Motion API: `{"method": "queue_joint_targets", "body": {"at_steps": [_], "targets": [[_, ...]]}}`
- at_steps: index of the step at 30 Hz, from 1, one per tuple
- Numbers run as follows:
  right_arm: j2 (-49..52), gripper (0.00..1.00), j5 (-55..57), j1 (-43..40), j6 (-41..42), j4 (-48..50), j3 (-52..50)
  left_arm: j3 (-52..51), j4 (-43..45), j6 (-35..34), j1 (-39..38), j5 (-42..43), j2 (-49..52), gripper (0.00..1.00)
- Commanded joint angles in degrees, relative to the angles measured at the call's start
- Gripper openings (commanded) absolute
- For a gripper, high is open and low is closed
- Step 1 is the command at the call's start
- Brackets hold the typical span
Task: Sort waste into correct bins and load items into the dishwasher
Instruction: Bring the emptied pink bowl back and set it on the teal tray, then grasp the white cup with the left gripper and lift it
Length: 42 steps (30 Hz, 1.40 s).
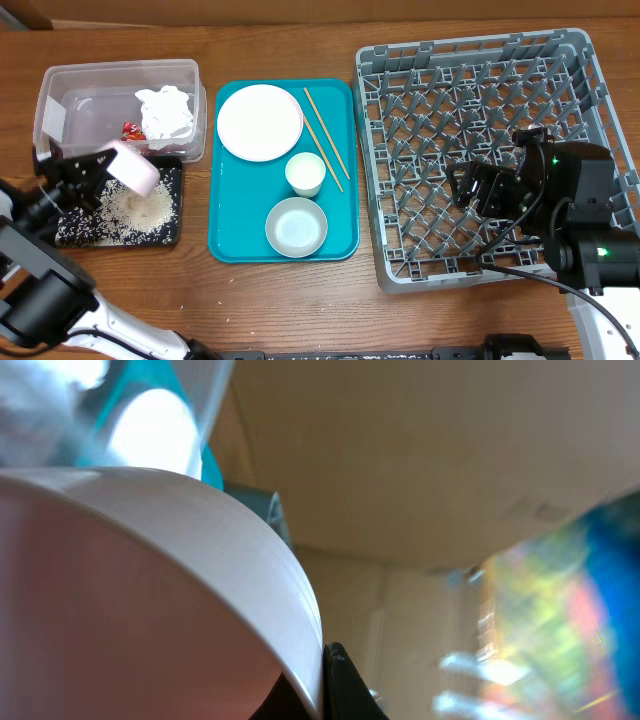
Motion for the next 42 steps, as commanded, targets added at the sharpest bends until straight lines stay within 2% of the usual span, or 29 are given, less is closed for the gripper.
{"method": "queue_joint_targets", "body": {"at_steps": [1, 4, 6, 9, 12, 15, 19, 23, 34, 36, 38, 41, 42], "targets": [[-0.13, 1.0, -0.31, 0.26, 0.2, 0.11, 1.68, 7.5, -0.74, 2.93, -5.03, -8.87, -8.07, 0.04], [-0.13, 1.0, -0.31, 0.26, 0.2, 0.11, 1.68, 11.56, 1.42, -2.27, -10.8, -15.93, -11.63, 0.04], [-0.13, 1.0, -0.31, 0.26, 0.2, 0.11, 1.68, 12.66, 6.91, -11.74, -17.59, -27.19, -14.27, 0.04], [-0.13, 1.0, -0.31, 0.26, 0.2, 0.11, 1.68, 12.63, 11.47, -21.64, -26.8, -43.8, -15.32, 0.04], [-0.13, 1.0, -0.28, 0.26, 0.17, 0.09, 1.68, 11.85, 13.35, -30.75, -39.43, -64.35, -14.53, 0.04], [0.0, 1.0, -0.09, 0.26, 0.17, 0.09, 1.68, 10.82, 14.86, -35.6, -47.47, -73.24, -12.94, 0.04], [1.25, 1.0, -0.04, 0.26, 0.15, 0.07, 1.68, 8.72, 18.25, -37.59, -55.52, -75.82, -9.46, 0.04], [3.26, 1.0, -0.09, 0.26, 0.17, -0.37, 1.68, 8.15, 18.8, -39.71, -60.08, -78.27, -4.63, 0.04], [5.11, 1.0, -0.11, 0.26, 0.2, -0.63, 1.68, 8.15, 16.92, -41.16, -63.91, -78.49, 2.78, 0.05], [5.11, 1.0, -0.11, 0.26, 0.2, -0.55, 1.68, 8.15, 16.9, -41.16, -63.95, -78.44, 2.75, 0.22], [5.11, 1.0, -0.11, 0.26, 0.2, -0.5, 1.68, 8.61, 16.15, -41.16, -63.95, -77.96, 2.73, 0.47], [5.11, 1.0, -0.11, 0.26, 0.2, -0.48, 1.68, 11.19, 13.4, -40.63, -63.95, -77.83, 2.71, 0.59], [5.11, 1.0, -0.11, 0.26, 0.2, -0.46, 1.68, 12.68, 12.48, -40.19, -63.95, -78.07, 2.71, 0.59]]}}
